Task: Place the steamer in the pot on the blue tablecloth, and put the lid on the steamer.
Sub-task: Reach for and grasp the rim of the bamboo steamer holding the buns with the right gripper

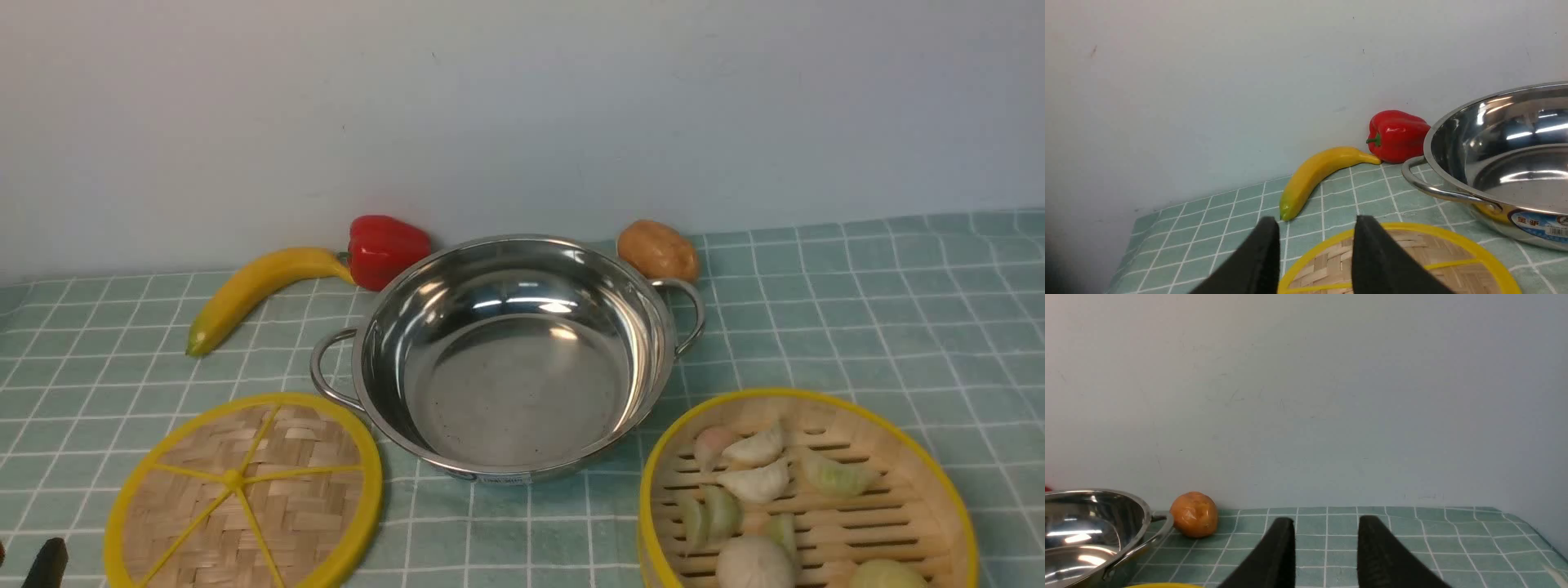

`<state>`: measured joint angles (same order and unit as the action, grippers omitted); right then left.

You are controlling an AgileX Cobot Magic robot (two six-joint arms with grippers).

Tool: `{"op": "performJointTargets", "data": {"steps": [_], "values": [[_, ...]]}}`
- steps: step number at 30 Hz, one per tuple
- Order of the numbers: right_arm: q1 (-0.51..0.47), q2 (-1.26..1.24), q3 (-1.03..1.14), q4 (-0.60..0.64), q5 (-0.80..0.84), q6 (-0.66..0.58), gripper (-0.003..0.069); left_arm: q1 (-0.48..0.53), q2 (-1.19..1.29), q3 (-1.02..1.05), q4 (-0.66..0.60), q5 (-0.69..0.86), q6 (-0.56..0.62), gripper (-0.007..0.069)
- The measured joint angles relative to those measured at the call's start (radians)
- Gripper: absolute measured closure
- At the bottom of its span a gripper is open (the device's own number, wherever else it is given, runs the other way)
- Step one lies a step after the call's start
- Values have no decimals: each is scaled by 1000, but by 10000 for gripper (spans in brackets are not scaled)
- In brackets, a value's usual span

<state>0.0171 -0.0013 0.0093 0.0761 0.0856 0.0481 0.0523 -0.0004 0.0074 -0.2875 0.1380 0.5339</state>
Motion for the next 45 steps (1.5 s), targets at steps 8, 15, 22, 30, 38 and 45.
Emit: {"op": "performJointTargets", "data": {"steps": [8, 15, 22, 30, 38, 45], "values": [[0, 0, 0, 0, 0, 0, 419, 0, 0, 0, 0, 0, 0, 382], [0, 0, 0, 0, 0, 0, 419, 0, 0, 0, 0, 0, 0, 382], [0, 0, 0, 0, 0, 0, 419, 0, 0, 0, 0, 0, 0, 382], [0, 0, 0, 0, 0, 0, 419, 0, 0, 0, -17, -2, -7, 382], [0, 0, 0, 184, -31, 200, 419, 0, 0, 0, -455, 4, -247, 382], [0, 0, 0, 367, -113, 418, 419, 0, 0, 0, -750, -30, -317, 382]]}}
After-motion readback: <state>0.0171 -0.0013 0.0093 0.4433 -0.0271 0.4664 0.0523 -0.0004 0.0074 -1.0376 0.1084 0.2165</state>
